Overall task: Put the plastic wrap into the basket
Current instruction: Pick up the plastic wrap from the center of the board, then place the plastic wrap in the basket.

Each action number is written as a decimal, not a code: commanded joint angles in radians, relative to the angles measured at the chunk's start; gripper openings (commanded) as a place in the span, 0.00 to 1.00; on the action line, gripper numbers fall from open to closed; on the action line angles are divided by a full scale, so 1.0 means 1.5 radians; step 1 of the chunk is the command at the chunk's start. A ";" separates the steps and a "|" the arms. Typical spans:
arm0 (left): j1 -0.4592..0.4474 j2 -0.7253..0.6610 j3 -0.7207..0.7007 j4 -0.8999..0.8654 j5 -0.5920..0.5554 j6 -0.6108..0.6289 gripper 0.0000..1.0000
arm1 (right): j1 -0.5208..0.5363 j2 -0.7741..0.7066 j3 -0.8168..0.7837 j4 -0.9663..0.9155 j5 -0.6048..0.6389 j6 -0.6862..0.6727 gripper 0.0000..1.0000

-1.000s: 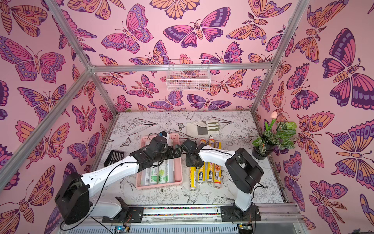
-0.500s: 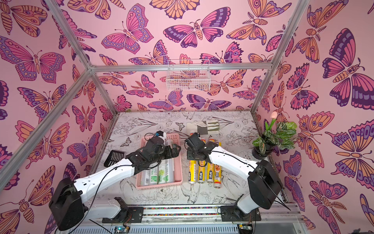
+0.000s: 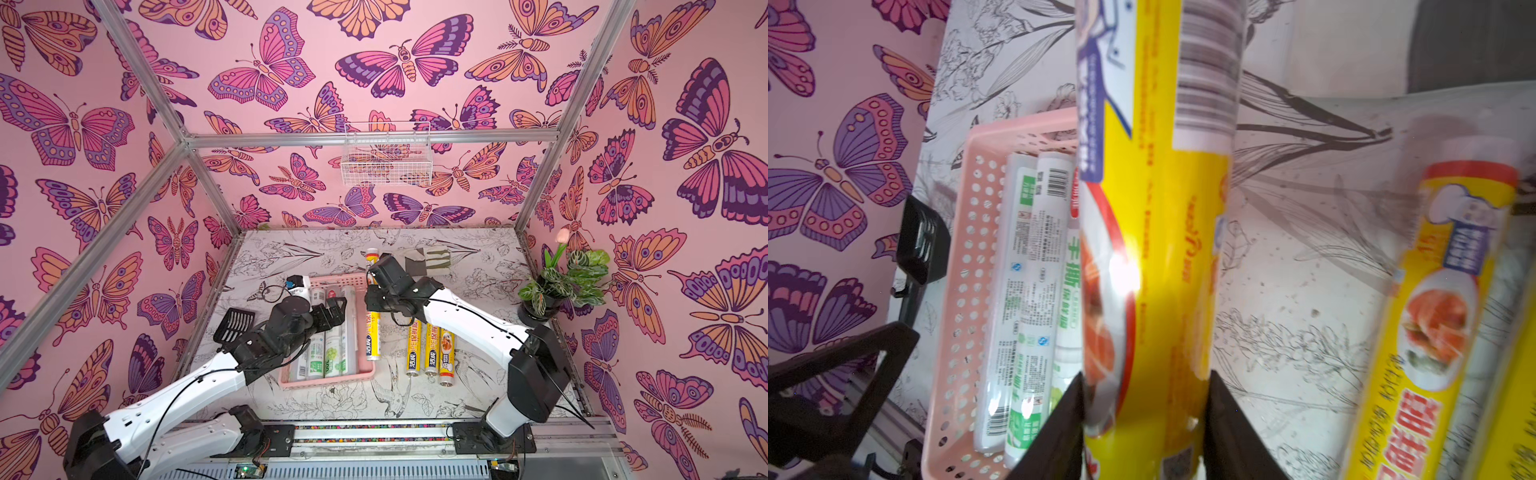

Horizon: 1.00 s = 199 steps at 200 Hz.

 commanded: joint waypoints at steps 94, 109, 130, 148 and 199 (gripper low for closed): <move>0.000 -0.069 -0.049 -0.016 -0.080 -0.004 1.00 | 0.049 0.166 0.113 -0.087 0.030 -0.007 0.35; 0.001 -0.070 -0.048 -0.016 -0.080 -0.003 1.00 | 0.050 0.173 0.112 -0.091 0.034 0.004 0.35; 0.001 -0.068 -0.048 -0.016 -0.078 -0.003 1.00 | 0.053 0.183 0.109 -0.092 0.048 0.012 0.37; 0.003 -0.066 -0.048 -0.016 -0.075 -0.003 1.00 | 0.056 0.193 0.111 -0.096 0.056 0.016 0.39; 0.002 -0.071 -0.047 -0.016 -0.075 -0.003 1.00 | 0.061 0.208 0.110 -0.095 0.072 0.027 0.46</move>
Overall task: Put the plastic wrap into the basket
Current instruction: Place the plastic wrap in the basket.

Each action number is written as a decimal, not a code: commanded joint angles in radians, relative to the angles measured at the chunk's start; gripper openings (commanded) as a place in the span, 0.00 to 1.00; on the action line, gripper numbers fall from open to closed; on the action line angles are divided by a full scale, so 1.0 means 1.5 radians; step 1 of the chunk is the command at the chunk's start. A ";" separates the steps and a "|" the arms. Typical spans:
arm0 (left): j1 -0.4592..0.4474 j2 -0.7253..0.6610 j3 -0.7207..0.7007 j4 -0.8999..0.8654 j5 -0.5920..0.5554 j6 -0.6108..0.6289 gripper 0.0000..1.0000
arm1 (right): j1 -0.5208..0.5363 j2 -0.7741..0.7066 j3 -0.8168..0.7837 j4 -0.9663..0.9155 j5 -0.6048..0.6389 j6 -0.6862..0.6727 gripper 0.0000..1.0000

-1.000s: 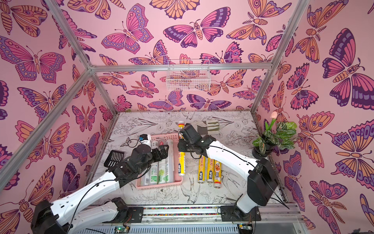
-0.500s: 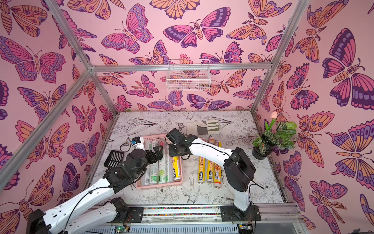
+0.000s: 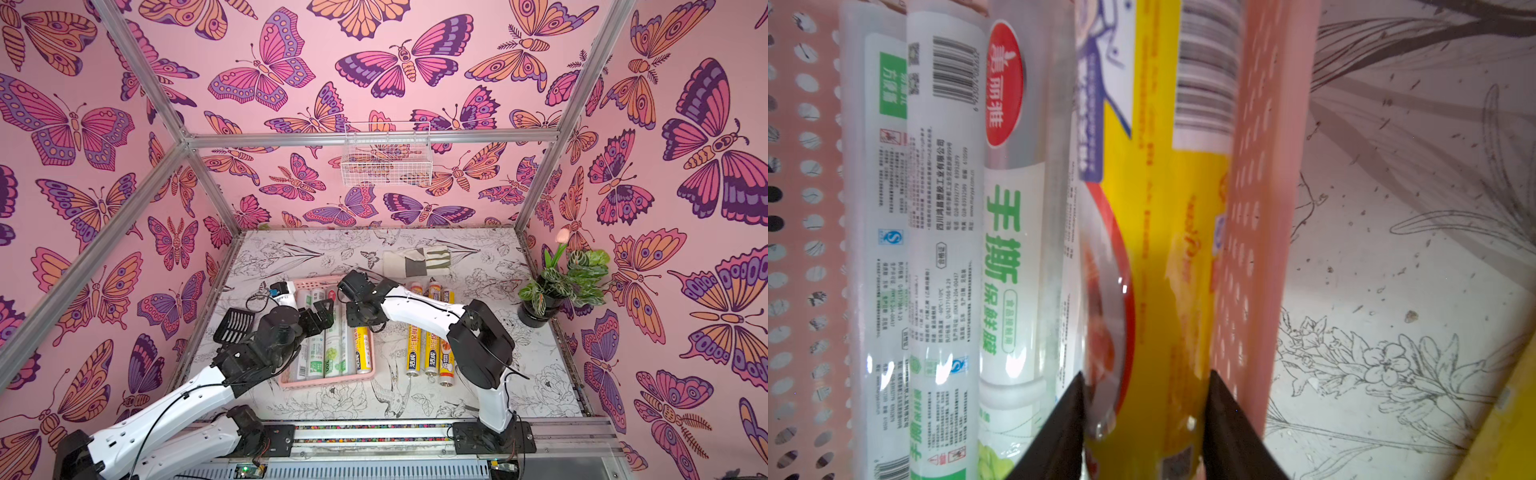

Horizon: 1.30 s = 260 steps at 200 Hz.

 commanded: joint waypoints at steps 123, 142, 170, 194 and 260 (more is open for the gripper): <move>0.003 0.017 0.006 -0.008 0.017 -0.001 1.00 | 0.004 -0.067 -0.045 0.051 0.038 0.012 0.47; 0.003 0.033 0.020 -0.007 0.040 0.010 1.00 | 0.004 -0.106 -0.070 0.080 0.039 0.010 0.45; 0.003 0.069 0.045 0.024 0.114 0.060 1.00 | 0.003 -0.179 -0.119 0.105 0.099 0.008 0.42; 0.003 0.116 0.076 0.048 0.183 0.085 1.00 | 0.000 -0.252 -0.171 0.108 0.187 0.016 0.42; -0.006 0.291 0.180 0.088 0.328 0.089 1.00 | -0.107 -0.374 -0.303 0.093 0.177 0.027 0.43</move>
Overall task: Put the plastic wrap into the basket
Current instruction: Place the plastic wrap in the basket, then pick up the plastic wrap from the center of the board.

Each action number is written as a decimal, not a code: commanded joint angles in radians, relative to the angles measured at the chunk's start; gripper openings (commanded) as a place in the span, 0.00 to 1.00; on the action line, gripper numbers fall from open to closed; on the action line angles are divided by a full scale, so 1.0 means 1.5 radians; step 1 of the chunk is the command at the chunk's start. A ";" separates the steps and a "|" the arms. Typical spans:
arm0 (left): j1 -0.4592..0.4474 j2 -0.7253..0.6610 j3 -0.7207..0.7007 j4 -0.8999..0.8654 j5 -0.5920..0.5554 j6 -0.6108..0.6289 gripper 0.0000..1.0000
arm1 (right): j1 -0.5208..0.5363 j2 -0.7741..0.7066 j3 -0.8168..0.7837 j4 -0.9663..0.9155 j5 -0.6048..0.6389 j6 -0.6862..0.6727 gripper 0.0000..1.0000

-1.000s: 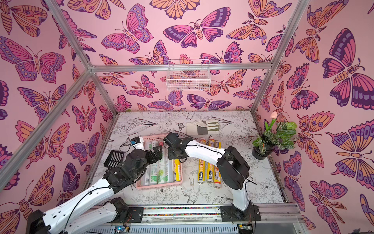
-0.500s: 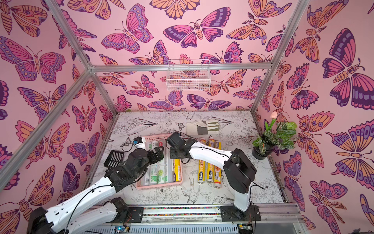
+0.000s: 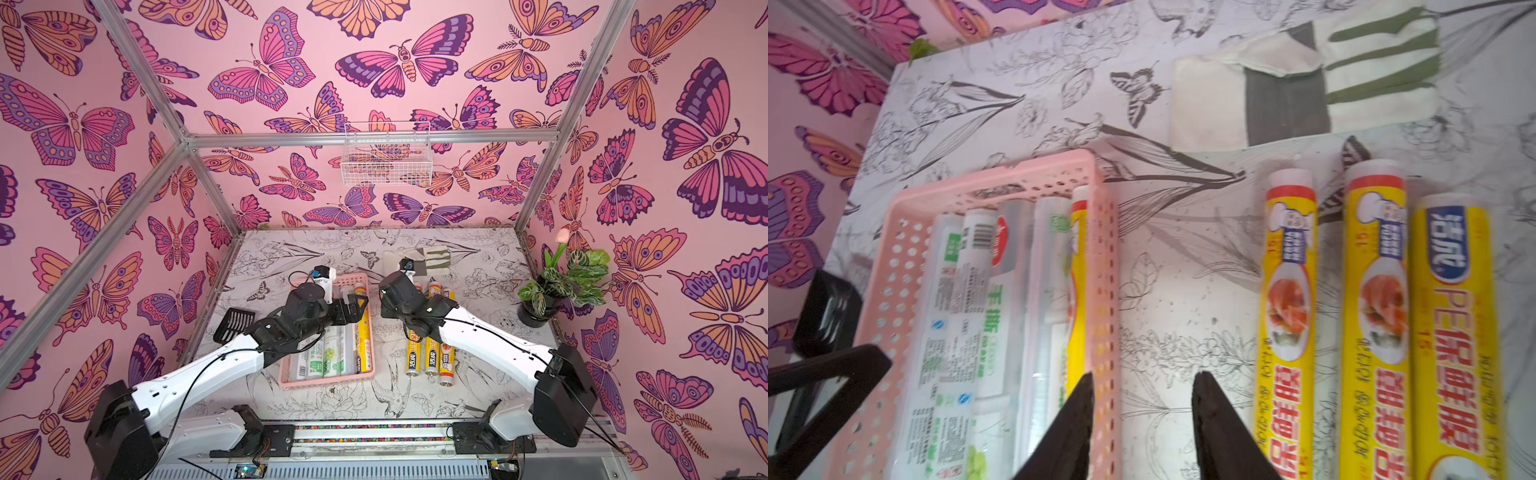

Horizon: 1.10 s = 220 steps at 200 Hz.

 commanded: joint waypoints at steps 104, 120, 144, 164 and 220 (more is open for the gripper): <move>-0.061 0.243 0.160 0.017 0.169 -0.002 1.00 | -0.155 -0.005 -0.114 -0.008 -0.155 0.000 0.44; -0.061 0.254 0.166 0.018 0.181 -0.003 1.00 | -0.161 0.016 -0.112 -0.002 -0.175 -0.008 0.44; -0.062 0.265 0.168 0.015 0.185 -0.011 1.00 | -0.170 0.047 -0.103 -0.001 -0.197 -0.020 0.44; -0.061 0.262 0.164 0.001 0.160 -0.021 1.00 | -0.173 0.072 -0.090 -0.005 -0.203 -0.033 0.45; -0.059 0.219 0.145 -0.047 0.047 -0.037 1.00 | -0.174 0.152 -0.040 -0.036 -0.200 -0.071 0.48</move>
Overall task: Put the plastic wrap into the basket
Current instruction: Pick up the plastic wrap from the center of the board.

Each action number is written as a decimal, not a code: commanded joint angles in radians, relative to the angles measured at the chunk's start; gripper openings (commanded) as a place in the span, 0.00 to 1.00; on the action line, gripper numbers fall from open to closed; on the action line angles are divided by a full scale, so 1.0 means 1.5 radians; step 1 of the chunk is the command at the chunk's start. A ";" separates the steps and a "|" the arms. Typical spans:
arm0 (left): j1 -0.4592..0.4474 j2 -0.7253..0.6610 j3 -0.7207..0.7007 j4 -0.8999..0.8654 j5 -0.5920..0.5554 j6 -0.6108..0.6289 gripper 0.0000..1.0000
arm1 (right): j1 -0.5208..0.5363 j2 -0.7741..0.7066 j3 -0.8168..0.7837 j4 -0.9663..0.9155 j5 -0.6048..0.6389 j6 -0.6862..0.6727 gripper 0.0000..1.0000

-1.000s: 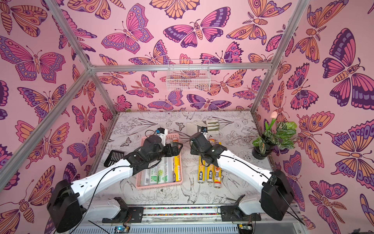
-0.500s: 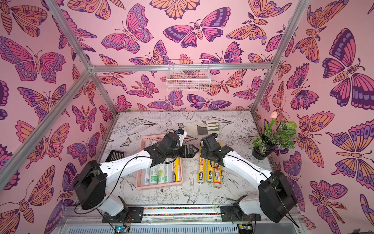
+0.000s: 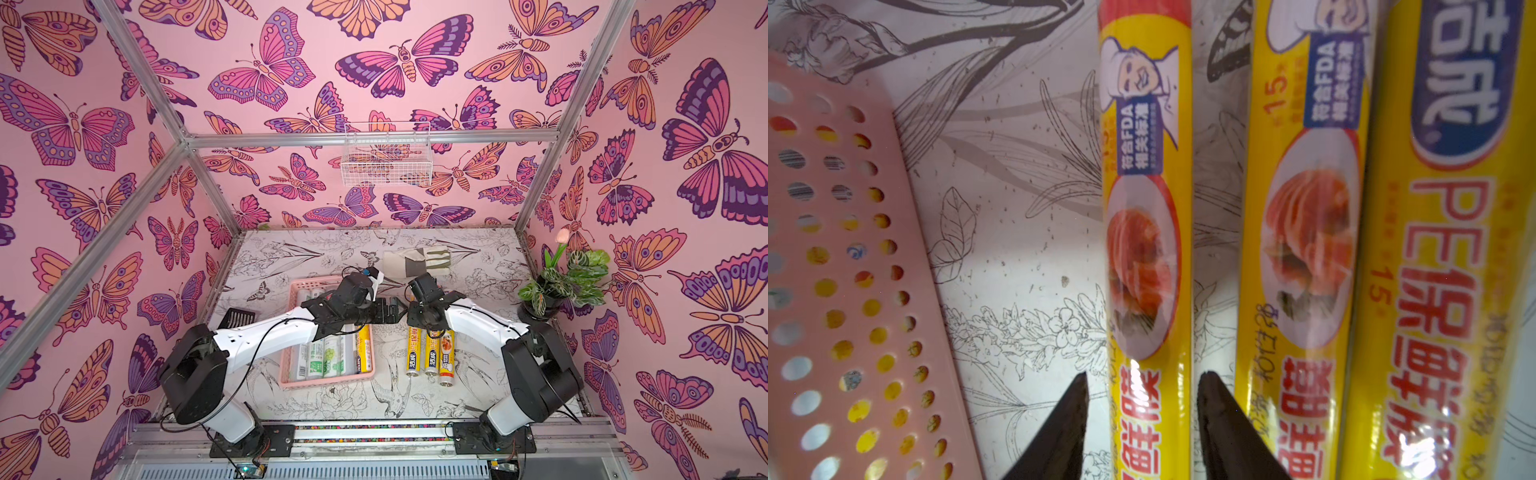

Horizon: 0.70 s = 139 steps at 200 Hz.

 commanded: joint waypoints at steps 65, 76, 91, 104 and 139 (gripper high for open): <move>0.006 -0.053 -0.026 -0.040 -0.074 -0.008 1.00 | -0.003 0.082 0.065 -0.056 0.004 -0.050 0.50; 0.007 -0.055 -0.026 -0.040 -0.075 -0.008 1.00 | -0.004 0.090 0.071 -0.059 0.000 -0.053 0.50; 0.007 -0.054 -0.027 -0.040 -0.075 -0.008 1.00 | -0.003 0.100 0.074 -0.059 -0.003 -0.055 0.50; 0.008 -0.057 -0.029 -0.040 -0.074 -0.007 1.00 | -0.003 0.108 0.078 -0.062 -0.005 -0.056 0.50; 0.012 -0.067 -0.037 -0.040 -0.077 -0.006 1.00 | -0.004 0.128 0.091 -0.072 -0.019 -0.058 0.51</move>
